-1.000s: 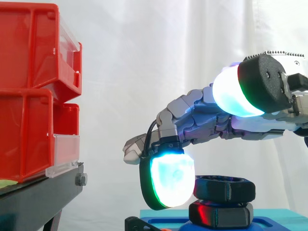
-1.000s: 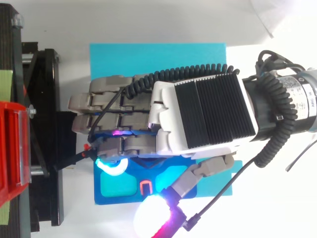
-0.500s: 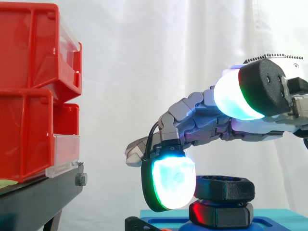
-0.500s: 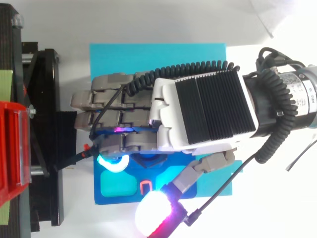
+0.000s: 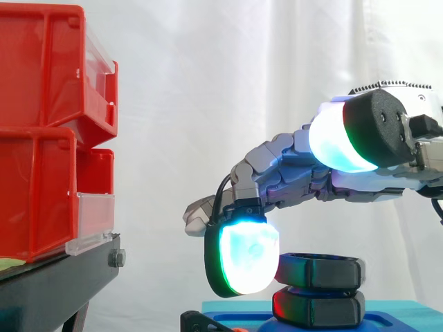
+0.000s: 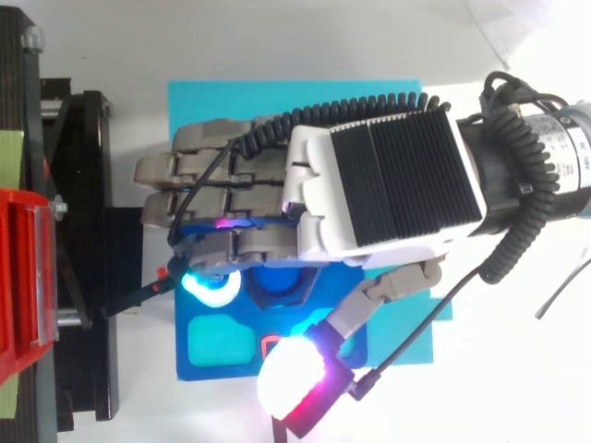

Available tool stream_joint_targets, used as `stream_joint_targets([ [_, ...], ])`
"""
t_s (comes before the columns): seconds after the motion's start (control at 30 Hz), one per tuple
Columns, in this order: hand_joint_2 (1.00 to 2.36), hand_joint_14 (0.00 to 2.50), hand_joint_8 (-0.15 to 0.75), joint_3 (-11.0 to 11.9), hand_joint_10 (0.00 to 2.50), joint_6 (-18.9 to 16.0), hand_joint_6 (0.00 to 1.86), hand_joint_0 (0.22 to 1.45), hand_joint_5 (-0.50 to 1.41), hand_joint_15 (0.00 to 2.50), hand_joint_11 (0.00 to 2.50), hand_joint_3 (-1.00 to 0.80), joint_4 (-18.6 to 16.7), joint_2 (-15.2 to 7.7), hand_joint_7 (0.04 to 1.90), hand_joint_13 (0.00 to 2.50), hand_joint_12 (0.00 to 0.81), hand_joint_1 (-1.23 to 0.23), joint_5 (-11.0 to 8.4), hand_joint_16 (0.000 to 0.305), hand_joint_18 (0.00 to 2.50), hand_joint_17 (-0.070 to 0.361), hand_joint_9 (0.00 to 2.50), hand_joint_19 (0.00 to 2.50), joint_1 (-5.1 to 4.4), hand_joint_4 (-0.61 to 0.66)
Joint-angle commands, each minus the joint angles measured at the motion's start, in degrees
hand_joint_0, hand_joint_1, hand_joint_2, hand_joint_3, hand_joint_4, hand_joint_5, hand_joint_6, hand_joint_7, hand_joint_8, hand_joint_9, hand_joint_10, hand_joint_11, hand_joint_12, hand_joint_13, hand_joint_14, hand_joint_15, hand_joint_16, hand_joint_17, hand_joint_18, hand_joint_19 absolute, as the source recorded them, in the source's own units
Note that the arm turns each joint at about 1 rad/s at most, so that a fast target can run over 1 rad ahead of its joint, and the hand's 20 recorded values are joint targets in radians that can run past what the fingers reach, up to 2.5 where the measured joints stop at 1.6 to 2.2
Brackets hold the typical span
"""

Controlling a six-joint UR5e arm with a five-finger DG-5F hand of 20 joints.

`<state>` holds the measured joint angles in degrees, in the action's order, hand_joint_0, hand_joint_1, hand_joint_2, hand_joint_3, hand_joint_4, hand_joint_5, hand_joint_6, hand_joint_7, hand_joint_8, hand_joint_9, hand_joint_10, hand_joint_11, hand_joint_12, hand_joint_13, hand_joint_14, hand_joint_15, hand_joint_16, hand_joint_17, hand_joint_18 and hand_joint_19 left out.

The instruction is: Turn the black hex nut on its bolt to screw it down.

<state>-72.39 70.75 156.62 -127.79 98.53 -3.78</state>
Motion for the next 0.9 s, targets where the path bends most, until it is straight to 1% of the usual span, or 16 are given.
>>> stream_joint_targets([
  [0.0,1.0,0.0,0.288,-0.03,0.01,0.0,0.77,0.44,-0.21,0.01,0.29,-0.5,-0.27,0.0,0.95,0.28,0.347,-0.16,0.53,0.057,0.27,0.128,0.38,0.19,0.61,0.28],
  [0.1,1.0,0.0,0.289,-0.03,0.01,0.0,0.77,0.44,-0.22,0.02,0.3,-0.5,-0.35,0.0,0.95,0.28,0.347,-0.16,1.05,0.057,0.27,0.128,0.38,0.2,0.96,0.28],
  [0.13,1.0,0.0,0.288,-0.03,0.01,0.0,0.77,0.44,-0.22,0.02,0.29,-0.5,-0.35,0.0,0.95,0.28,0.347,-0.16,1.85,0.057,0.27,0.128,0.38,0.2,1.4,0.28],
  [0.27,1.0,0.0,0.288,-0.03,0.01,0.0,0.78,0.44,-0.22,0.02,0.3,-0.5,-0.35,0.0,0.95,0.28,0.347,-0.16,2.37,0.057,0.27,0.128,0.38,0.19,1.75,0.28],
  [0.43,1.0,0.0,0.289,-0.03,0.01,0.0,0.77,0.44,-0.22,0.02,0.3,-0.5,-0.35,0.0,0.95,0.29,0.346,-0.16,2.46,0.057,0.27,0.128,0.38,0.19,2.28,0.28],
  [0.6,1.0,0.0,0.289,-0.03,0.01,0.0,0.77,0.44,-0.22,0.02,0.31,-0.5,-0.35,0.0,0.94,0.29,0.346,-0.16,3.78,0.057,0.27,0.128,0.39,0.19,2.81,0.28],
  [0.87,1.0,0.0,0.29,-0.03,0.01,0.0,0.77,0.44,-0.22,0.02,0.3,-0.5,-0.44,0.09,0.94,0.28,0.346,-0.16,3.96,0.057,0.27,0.128,0.39,0.2,2.81,0.28],
])
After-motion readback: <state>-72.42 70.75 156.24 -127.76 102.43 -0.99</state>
